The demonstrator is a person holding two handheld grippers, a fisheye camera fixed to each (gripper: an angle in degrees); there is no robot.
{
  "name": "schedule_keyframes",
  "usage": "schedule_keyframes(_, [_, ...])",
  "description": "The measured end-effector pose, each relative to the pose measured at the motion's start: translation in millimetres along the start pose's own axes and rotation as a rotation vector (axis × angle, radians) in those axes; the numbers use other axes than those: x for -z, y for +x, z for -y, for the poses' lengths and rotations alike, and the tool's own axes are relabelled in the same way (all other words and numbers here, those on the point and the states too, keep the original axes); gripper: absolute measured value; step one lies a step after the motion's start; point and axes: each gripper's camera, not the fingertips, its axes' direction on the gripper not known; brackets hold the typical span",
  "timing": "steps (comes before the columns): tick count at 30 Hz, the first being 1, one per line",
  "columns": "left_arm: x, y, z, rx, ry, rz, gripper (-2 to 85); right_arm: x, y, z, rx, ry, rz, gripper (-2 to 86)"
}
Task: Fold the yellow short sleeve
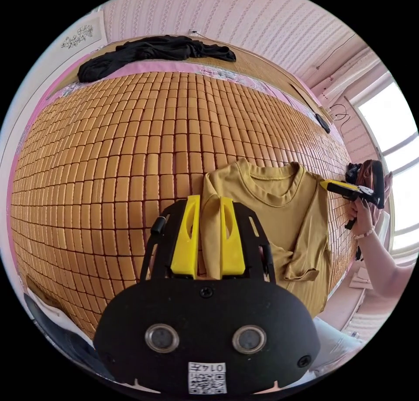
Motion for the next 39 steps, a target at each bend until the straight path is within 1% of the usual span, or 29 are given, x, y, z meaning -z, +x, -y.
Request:
schedule_keyframes(2, [1.0,3.1,10.0,-0.032,-0.033,0.026,6.1,5.0,11.8,4.4,-0.010,-0.009,-0.009,0.1])
schedule_keyframes(3, [2.0,7.0,16.0,-0.062,-0.060,0.058,3.4,5.4,18.5,8.2,-0.009,-0.024,0.005,-0.1])
schedule_keyframes(5, [4.5,14.0,22.8,-0.124,-0.090,0.097,0.7,5.2,25.7,13.3,-0.009,-0.035,0.028,-0.3])
schedule_keyframes(6, [7.9,15.2,26.8,-0.118,-0.092,0.097,-0.1,6.8,28.9,16.5,-0.006,-0.033,0.033,-0.3])
schedule_keyframes(7, [11.0,15.9,28.8,-0.119,-0.082,0.094,-0.4,8.7,30.3,18.1,-0.004,-0.027,0.029,-0.3])
schedule_keyframes(10, [38.2,17.8,43.2,-0.089,0.024,0.060,-0.8,25.8,39.6,28.0,-0.005,0.028,-0.007,-0.3])
schedule_keyframes(12, [63.7,22.2,57.1,-0.068,0.131,0.014,-0.9,43.9,53.1,36.6,-0.034,0.079,0.009,-0.3])
schedule_keyframes(14, [79.8,28.1,64.9,-0.075,0.175,-0.025,-1.0,59.1,58.2,38.8,-0.038,0.131,0.024,-0.2])
schedule_keyframes(16, [90.4,34.4,67.6,-0.087,0.171,-0.030,-1.0,67.0,56.8,39.4,-0.005,0.125,0.036,-0.2])
schedule_keyframes(17, [95.2,38.0,65.2,-0.099,0.161,-0.020,-1.0,73.9,52.2,35.3,0.020,0.140,0.011,-0.1])
schedule_keyframes(18, [101.5,40.5,60.2,-0.096,0.153,-0.025,-1.0,79.9,46.2,28.6,0.058,0.167,-0.010,0.0])
schedule_keyframes(20, [115.4,44.2,48.7,-0.108,0.177,-0.047,-1.0,79.0,42.3,20.0,0.081,0.128,-0.034,0.0])
schedule_keyframes(22, [128.4,45.3,36.1,-0.104,0.182,-0.051,-1.0,84.9,40.3,5.5,0.086,0.160,-0.019,0.1])
schedule_keyframes(24, [149.5,45.6,18.0,-0.099,0.212,-0.080,-1.0,105.4,38.0,-13.6,0.073,0.237,0.035,0.1])
schedule_keyframes(27, [171.2,50.4,-0.6,-0.135,0.219,-0.034,-1.0,117.1,37.4,-25.0,0.084,0.229,0.096,0.2])
schedule_keyframes(29, [179.2,51.2,-9.7,-0.131,0.208,-0.038,-1.0,115.8,42.4,-30.3,0.069,0.221,0.108,0.2])
schedule_keyframes(31, [190.6,54.2,-20.9,-0.128,0.230,-0.062,-1.0,116.0,46.9,-36.5,0.055,0.224,0.144,0.3])
schedule_keyframes(34, [215.1,69.5,-47.2,-0.169,0.286,-0.043,-1.0,125.0,44.1,-56.4,0.068,0.260,0.174,0.3])
schedule_keyframes(37, [241.3,87.6,-85.7,-0.233,0.313,-0.026,-1.0,135.7,38.3,-90.5,0.098,0.276,0.218,0.3])
schedule_keyframes(39, [258.9,99.1,-128.6,-0.273,0.315,-0.036,-1.0,139.5,32.5,-129.2,0.114,0.267,0.258,0.3])
